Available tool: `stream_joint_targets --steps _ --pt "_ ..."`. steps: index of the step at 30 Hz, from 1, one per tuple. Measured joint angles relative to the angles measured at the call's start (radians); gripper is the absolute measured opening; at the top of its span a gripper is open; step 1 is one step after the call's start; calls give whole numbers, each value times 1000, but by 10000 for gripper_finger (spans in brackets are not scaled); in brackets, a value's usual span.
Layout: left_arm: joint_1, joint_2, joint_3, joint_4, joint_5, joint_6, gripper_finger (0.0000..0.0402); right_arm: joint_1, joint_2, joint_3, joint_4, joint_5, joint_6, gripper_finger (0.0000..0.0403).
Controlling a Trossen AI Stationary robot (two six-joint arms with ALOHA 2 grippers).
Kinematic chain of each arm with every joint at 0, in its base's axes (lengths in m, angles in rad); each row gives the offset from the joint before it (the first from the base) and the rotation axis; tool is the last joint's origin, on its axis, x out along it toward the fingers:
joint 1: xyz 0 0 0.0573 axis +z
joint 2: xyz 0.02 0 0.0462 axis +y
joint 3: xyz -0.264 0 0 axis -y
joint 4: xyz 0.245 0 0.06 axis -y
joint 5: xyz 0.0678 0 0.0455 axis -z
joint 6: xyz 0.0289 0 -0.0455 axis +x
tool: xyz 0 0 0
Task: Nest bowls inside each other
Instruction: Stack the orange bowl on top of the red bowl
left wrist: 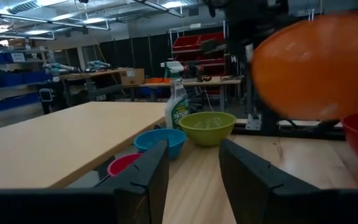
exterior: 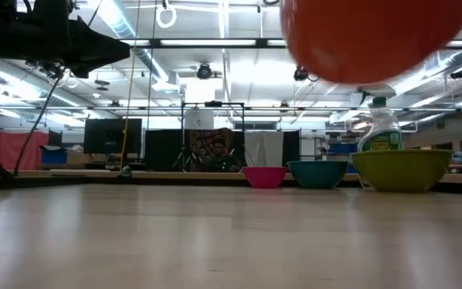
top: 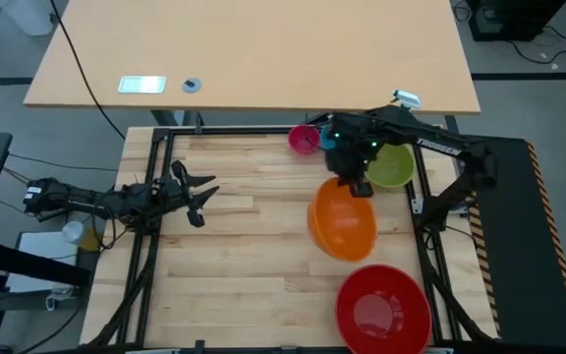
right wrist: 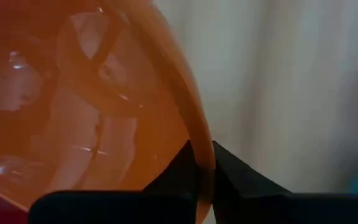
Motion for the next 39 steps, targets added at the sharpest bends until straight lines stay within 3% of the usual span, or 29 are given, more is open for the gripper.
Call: stream_joint_targets --steps 3,7,13,18,23,31,39 --pt "0 0 0 0 1 -12 144 39 -11 1 -67 -121 85 33" --pt "0 0 0 40 2 -26 144 133 -33 -1 -150 -176 192 33" --pt "0 0 1 156 3 -112 144 338 -75 -92 -120 -125 431 34" --pt "0 0 1 159 2 -100 144 519 -77 -202 -61 -67 676 34" --pt "0 0 1 159 2 -100 144 659 -77 -307 8 -81 888 31" --pt "0 0 1 159 3 -99 144 778 -76 -443 183 -54 1116 32" --pt "0 0 1 159 3 -109 144 830 -76 -554 198 -50 1236 41"
